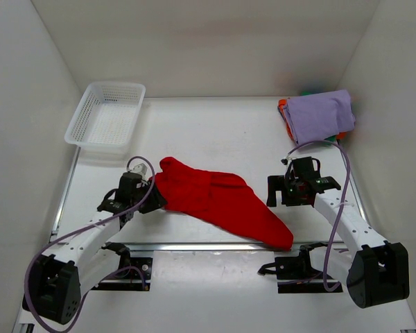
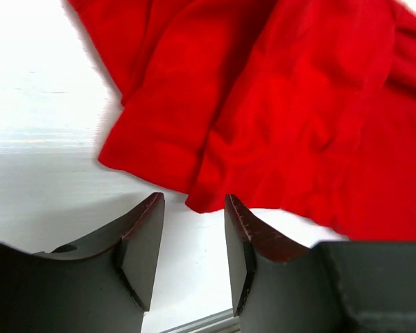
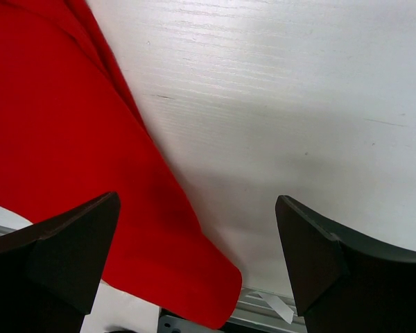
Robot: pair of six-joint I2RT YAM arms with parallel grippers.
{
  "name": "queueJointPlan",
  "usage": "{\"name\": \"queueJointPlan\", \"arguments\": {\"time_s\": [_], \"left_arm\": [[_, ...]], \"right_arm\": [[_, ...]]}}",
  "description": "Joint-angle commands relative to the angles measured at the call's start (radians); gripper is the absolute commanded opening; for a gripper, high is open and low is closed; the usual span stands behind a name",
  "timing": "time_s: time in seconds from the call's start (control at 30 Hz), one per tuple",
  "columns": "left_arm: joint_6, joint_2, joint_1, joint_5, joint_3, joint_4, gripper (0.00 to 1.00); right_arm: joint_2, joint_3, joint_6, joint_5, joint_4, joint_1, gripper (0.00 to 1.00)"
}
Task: Fold and stack the t-shirts
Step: Flatten out the tshirt
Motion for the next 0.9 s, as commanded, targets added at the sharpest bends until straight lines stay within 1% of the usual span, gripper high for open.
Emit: {"name": "queueJointPlan", "arguments": {"time_s": [0.0,0.3,0.37,0.4,0.43,0.47,0.5,0.57,0.67,0.73,0.77,0.83,0.87], "left_arm": [[-0.019,0.019,-0.027,0.004,-0.012,0.074,0.5],[-0.056,0.104,-0.08,-0.003,-0.01,0.14,0.49],[-0.056,0.122,-0.083,0.002,-0.006,0.149,0.44],[-0.058,0.13,-0.085,0.013,-0.003,0.157,0.32],[-0.053,0.133,-0.079,0.023,0.002,0.154,0.1],[-0.049,0.128,-0.071,0.036,0.019,0.128,0.0],[-0.046,0.105,-0.059,0.043,0.042,0.117,0.0],[-0.026,0.043,-0.035,0.039,0.094,0.033,0.0],[-0.004,-0.103,0.079,0.019,0.26,-0.099,0.0],[0.005,-0.203,0.129,-0.016,0.415,-0.165,0.0],[0.016,-0.215,0.146,-0.054,0.453,-0.208,0.0],[0.022,-0.251,0.142,-0.094,0.578,-0.253,0.0],[0.02,-0.254,0.13,-0.116,0.598,-0.269,0.0]], "right_arm": [[-0.003,-0.004,0.007,-0.005,0.03,-0.006,0.92],[0.008,-0.004,0.004,-0.002,0.034,-0.008,0.92],[0.008,-0.004,0.004,-0.006,0.035,-0.009,0.92],[0.017,-0.003,-0.001,-0.006,0.028,-0.012,0.92],[0.019,-0.004,0.004,-0.006,0.031,-0.014,0.92],[0.019,-0.006,-0.004,-0.003,0.036,-0.018,0.92],[0.02,-0.006,-0.003,-0.011,0.031,-0.021,0.92],[0.027,-0.006,-0.007,-0.011,0.028,-0.024,0.92],[0.031,-0.009,-0.004,-0.025,0.036,-0.034,0.92],[0.03,-0.012,-0.013,-0.037,0.044,-0.041,0.92],[0.031,-0.01,-0.009,-0.048,0.045,-0.041,0.92],[0.034,-0.01,-0.015,-0.066,0.056,-0.055,0.92],[0.034,-0.018,-0.006,-0.069,0.061,-0.06,0.92]]}}
